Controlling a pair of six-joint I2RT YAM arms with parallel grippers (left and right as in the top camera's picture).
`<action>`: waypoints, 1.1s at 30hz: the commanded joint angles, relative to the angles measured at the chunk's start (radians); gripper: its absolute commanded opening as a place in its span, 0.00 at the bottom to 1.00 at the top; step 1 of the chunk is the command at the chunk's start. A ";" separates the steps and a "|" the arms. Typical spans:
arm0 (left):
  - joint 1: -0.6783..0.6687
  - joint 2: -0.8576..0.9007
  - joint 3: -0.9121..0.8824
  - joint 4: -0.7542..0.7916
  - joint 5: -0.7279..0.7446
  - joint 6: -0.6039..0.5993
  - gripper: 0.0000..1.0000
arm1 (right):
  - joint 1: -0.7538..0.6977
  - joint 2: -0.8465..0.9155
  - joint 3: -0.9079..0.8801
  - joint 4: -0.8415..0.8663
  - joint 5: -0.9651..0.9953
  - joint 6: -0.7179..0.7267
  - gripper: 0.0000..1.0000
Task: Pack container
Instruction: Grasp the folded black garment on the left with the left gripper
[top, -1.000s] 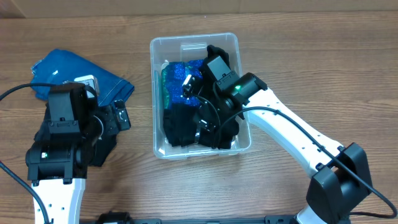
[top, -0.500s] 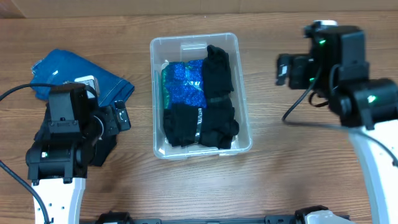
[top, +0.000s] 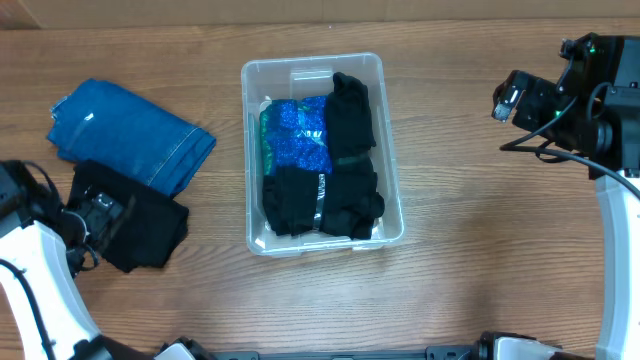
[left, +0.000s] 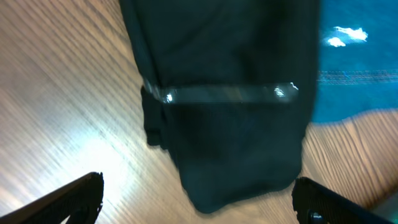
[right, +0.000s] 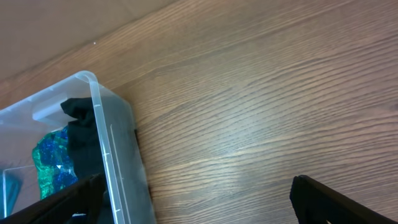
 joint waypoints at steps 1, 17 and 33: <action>0.085 0.065 -0.111 0.114 0.062 0.001 1.00 | 0.001 0.006 0.002 0.005 -0.010 0.005 1.00; 0.099 0.521 -0.142 0.423 0.315 0.182 0.95 | 0.001 0.006 0.002 0.005 -0.009 0.004 1.00; 0.097 0.243 -0.105 0.277 0.682 0.213 0.04 | 0.001 0.006 0.002 0.005 -0.009 0.004 1.00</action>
